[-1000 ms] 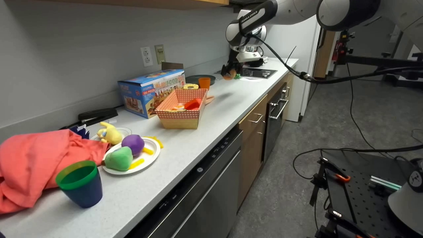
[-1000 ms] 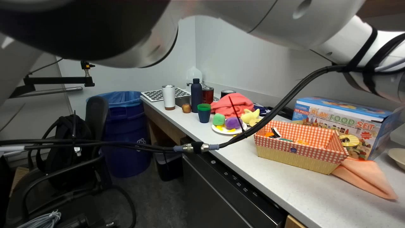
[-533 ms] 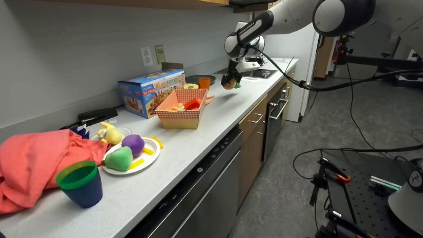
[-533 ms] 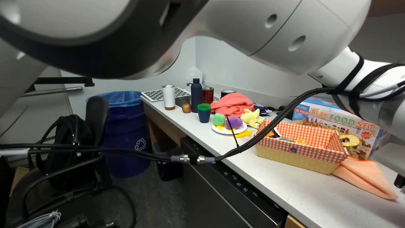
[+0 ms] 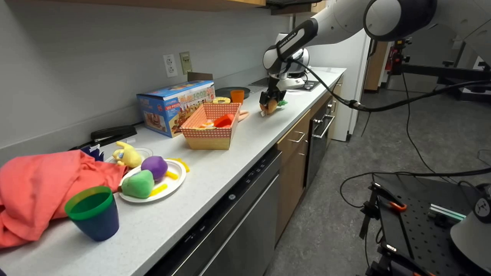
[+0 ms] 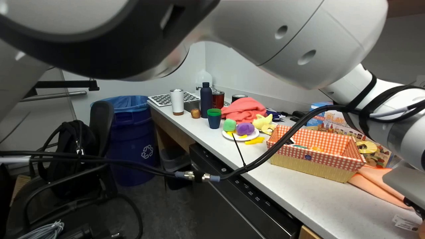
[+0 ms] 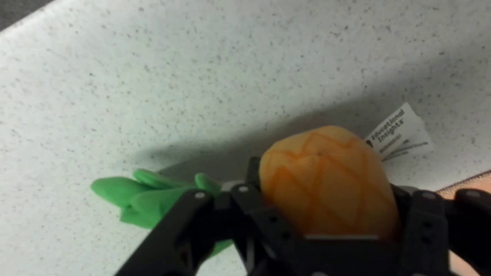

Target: Remove the toy pineapple from the fruit basket and put it on the counter

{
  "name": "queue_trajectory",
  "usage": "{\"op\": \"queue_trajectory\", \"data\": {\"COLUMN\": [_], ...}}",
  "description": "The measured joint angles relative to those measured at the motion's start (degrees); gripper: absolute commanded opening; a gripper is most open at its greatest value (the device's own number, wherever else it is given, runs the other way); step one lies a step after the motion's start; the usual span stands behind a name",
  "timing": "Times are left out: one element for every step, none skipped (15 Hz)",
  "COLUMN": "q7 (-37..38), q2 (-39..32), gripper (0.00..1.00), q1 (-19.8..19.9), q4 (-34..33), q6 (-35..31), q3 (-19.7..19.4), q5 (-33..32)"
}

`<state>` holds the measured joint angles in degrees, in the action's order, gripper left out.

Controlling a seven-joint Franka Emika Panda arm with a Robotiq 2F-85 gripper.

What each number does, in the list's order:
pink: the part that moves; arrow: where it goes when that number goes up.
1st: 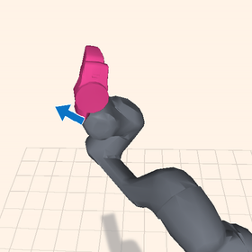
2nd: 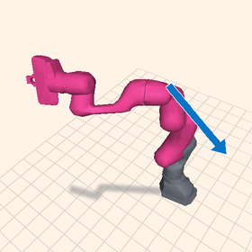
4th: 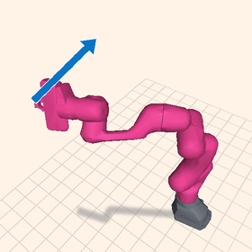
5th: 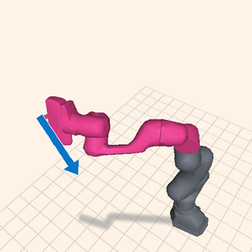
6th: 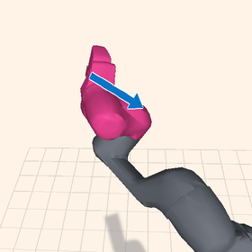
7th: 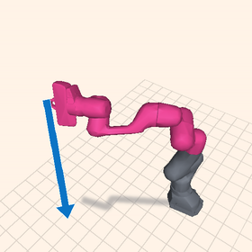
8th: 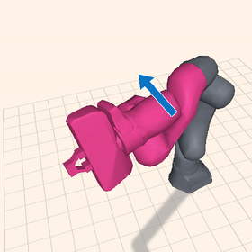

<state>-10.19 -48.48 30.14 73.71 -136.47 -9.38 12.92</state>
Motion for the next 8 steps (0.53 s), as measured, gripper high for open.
{"op": "queue_trajectory", "data": {"q7": [-0.08, -0.15, -0.19, -0.20, -0.21, -0.21, -0.21, -0.21], "q2": [0.31, 0.79, 1.36, 2.11, 3.02, 4.19, 5.51, 7.01], "gripper": [0.93, 0.99, 1.00, 1.00, 1.00, 1.00, 1.00, 1.00], "q1": [0.00, 0.00, 0.00, 0.00, 0.00, -0.01, -0.02, -0.04], "q4": [0.66, 1.44, 2.27, 3.14, 4.06, 5.09, 6.11, 7.21], "q6": [-0.41, -1.14, -1.84, -2.43, -3.02, -3.49, -3.78, -3.82], "q3": [0.00, -0.01, -0.02, -0.03, -0.04, -0.05, -0.05, -0.05], "q5": [-0.02, -0.04, -0.05, -0.06, -0.07, -0.12, -0.13, -0.13]}}
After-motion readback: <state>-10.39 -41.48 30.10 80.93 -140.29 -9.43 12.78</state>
